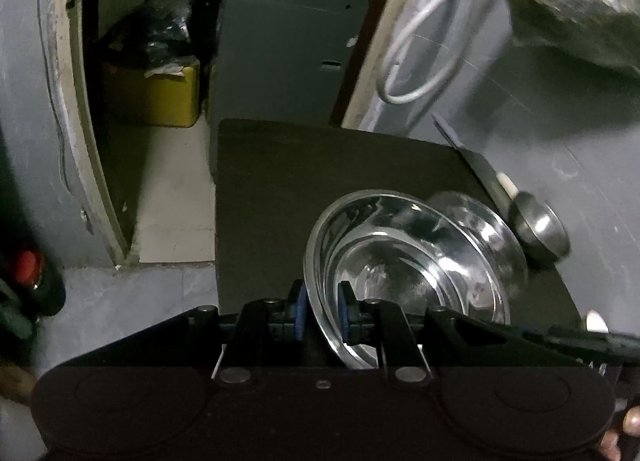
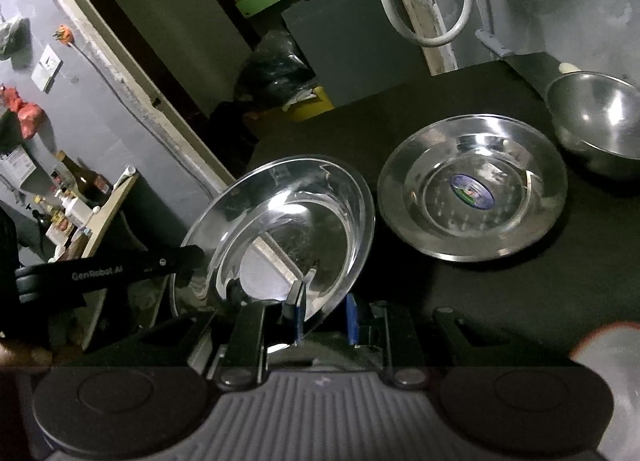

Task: Organize plates and bowls
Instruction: 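Lift the large steel plate with the left gripper and carry it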

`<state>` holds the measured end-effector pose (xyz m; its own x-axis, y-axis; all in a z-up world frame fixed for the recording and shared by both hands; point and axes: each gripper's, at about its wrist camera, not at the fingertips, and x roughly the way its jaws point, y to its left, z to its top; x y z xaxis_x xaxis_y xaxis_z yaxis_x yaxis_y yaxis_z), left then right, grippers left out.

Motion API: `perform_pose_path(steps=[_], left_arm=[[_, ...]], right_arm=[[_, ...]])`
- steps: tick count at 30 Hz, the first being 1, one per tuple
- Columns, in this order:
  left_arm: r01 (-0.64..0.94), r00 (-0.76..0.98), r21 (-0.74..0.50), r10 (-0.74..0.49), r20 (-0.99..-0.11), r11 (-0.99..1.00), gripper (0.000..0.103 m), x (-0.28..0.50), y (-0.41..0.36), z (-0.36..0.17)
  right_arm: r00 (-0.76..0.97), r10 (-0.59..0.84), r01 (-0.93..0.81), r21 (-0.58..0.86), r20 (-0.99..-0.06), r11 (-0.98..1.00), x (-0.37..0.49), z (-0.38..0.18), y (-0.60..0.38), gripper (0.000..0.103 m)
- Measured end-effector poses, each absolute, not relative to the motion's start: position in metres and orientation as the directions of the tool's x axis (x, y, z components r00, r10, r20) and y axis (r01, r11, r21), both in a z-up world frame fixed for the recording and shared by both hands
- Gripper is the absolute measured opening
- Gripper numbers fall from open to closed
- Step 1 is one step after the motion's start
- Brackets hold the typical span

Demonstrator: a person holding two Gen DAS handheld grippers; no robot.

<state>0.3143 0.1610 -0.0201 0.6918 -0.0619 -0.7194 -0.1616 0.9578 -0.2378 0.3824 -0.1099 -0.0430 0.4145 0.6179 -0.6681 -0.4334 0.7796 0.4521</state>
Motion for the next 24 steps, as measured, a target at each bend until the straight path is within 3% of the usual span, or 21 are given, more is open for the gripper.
perform_pose_path(steps=[24], left_arm=[[-0.133, 0.613, -0.145, -0.034, -0.789, 0.98, 0.021, 0.224, 0.094, -0.038]], right_arm=[[0.379, 0.569, -0.47, 0.378, -0.729, 0.798, 0.286, -0.044, -0.158, 0.024]])
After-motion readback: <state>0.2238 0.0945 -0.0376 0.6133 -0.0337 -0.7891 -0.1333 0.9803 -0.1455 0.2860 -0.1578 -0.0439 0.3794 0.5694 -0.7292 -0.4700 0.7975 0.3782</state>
